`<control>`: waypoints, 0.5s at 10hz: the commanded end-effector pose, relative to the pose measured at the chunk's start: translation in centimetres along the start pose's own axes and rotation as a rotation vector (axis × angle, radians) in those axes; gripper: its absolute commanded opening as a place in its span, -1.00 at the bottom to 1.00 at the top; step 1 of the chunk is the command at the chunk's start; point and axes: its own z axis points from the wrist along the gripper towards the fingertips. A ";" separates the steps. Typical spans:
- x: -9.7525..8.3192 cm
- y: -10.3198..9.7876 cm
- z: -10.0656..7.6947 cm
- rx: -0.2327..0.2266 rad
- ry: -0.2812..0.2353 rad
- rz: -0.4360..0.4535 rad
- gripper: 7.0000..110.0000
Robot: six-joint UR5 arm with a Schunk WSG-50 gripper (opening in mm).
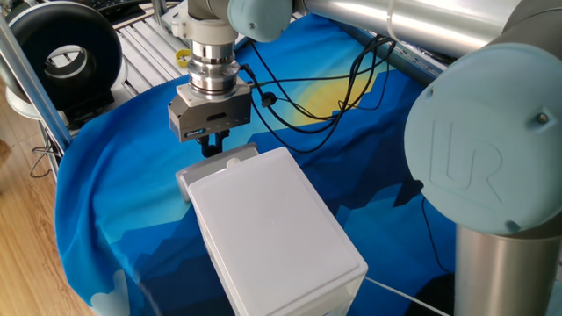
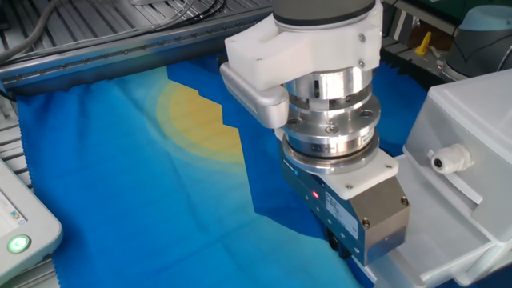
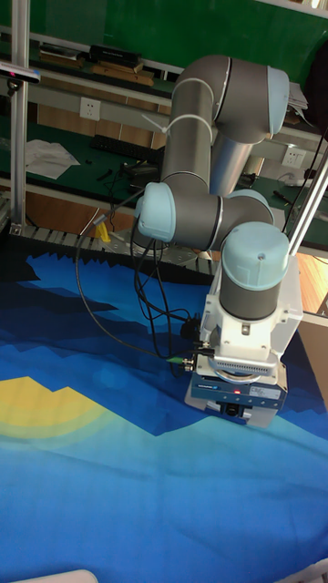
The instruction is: Grasp the handle and open the drawer
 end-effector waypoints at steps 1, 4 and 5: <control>-0.1 0.4 -0.1 -0.014 -0.003 0.008 0.57; 0.0 0.3 -0.2 -0.011 -0.002 0.010 0.57; -0.1 0.3 -0.1 -0.011 -0.005 0.010 0.57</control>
